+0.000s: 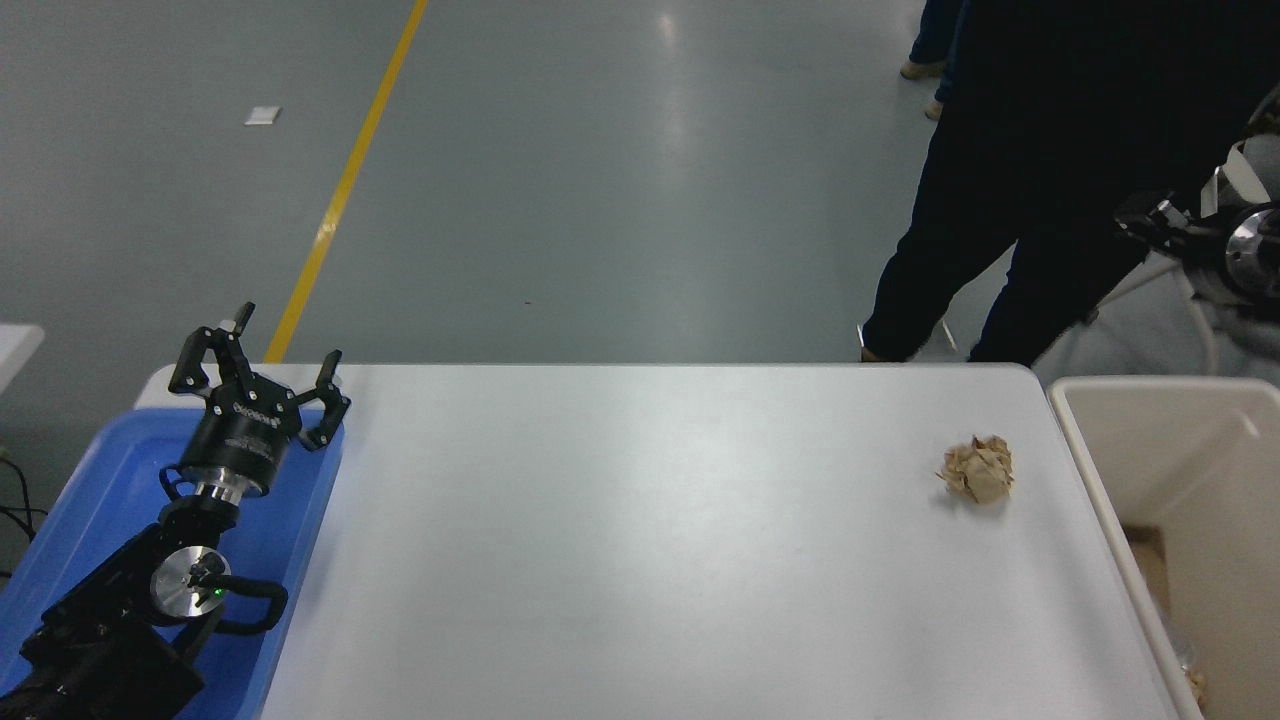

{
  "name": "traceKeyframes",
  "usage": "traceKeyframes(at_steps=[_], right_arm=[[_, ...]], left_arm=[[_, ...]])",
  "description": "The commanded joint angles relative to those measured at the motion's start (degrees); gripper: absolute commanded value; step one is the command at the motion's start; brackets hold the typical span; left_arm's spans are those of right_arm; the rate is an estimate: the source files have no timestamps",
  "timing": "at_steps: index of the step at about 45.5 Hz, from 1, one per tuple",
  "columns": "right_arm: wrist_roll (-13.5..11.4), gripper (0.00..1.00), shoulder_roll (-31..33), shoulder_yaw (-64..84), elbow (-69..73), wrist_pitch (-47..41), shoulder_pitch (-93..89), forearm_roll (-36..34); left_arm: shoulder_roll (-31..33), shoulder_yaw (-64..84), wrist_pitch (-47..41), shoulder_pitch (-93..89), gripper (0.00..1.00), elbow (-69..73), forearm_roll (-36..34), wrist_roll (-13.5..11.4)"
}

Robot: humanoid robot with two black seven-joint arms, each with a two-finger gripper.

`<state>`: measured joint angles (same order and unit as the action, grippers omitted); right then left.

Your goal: Pick up foil plate and place in dustbin

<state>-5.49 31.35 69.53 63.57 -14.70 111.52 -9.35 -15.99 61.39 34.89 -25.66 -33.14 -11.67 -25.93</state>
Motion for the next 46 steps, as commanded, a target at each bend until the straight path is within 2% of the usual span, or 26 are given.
traceKeyframes(at_steps=[1,20,46], right_arm=[[-0.04,1.00,-1.56,4.38,16.32,-8.67,16.97,2.23],[-0.13,1.00,-0.24,4.21,26.34,-30.30,34.82,3.29],[-0.31,1.00,-0.33,4.12,28.28,-30.30,37.55,4.34]], left_arm=[[0.00,-0.05,0.01,0.00,0.98,0.00,-0.02,0.00],[0.00,0.04,-0.08,0.00,0.98,0.09,-0.02,0.00],[0.00,0.04,-0.08,0.00,0.98,0.09,-0.02,-0.09]])
